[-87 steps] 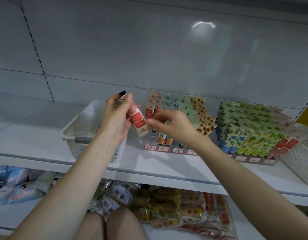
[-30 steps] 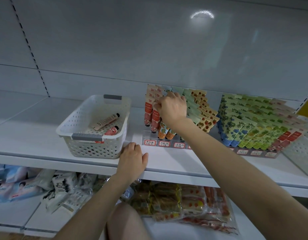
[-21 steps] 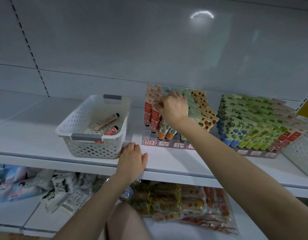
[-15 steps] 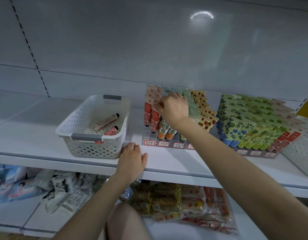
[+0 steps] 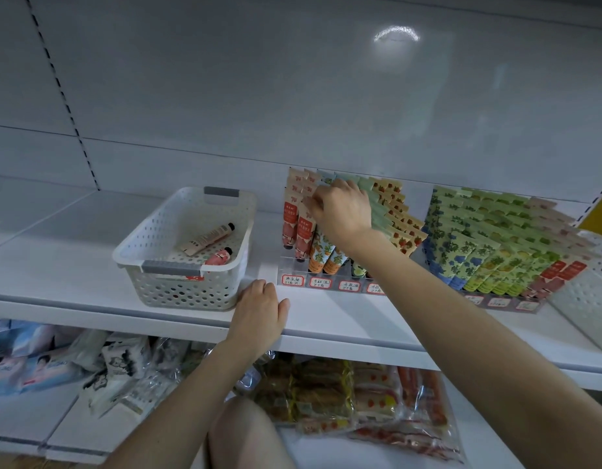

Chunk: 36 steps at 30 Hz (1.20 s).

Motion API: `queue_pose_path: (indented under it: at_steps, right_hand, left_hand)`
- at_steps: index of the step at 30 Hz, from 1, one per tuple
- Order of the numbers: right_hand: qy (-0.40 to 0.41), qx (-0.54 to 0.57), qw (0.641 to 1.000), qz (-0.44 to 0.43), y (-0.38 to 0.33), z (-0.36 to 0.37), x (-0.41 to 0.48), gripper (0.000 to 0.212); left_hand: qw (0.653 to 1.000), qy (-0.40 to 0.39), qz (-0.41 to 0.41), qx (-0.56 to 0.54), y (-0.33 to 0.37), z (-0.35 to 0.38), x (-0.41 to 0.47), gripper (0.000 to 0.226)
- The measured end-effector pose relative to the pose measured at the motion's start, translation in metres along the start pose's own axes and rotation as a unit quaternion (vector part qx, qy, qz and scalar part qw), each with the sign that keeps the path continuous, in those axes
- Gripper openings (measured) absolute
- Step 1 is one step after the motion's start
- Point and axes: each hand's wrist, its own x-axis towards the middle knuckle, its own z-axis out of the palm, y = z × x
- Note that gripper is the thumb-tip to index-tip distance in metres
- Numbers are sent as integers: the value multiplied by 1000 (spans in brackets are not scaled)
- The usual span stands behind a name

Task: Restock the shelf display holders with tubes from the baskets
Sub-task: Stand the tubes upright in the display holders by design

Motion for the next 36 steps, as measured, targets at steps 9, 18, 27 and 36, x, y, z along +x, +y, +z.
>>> queue_pose_path:
  at_steps: [9, 18, 27, 36]
  right_hand:
    - [44, 87, 994, -49, -15, -10, 3, 30]
    - [-119, 242, 960, -75, -69, -11, 25, 24]
    - [-304, 175, 936, -27, -124, 57, 75, 18]
    - [-375, 143, 915, 28, -138, 112, 105, 22]
  left_hand:
    - [982, 132, 132, -37, 16, -63, -14, 34]
    - [989, 146, 21, 17, -42, -155, 9, 25]
    - [956, -264, -87, 88, -88, -135, 62, 50]
    - [886, -451, -57, 91, -121, -101, 104, 61]
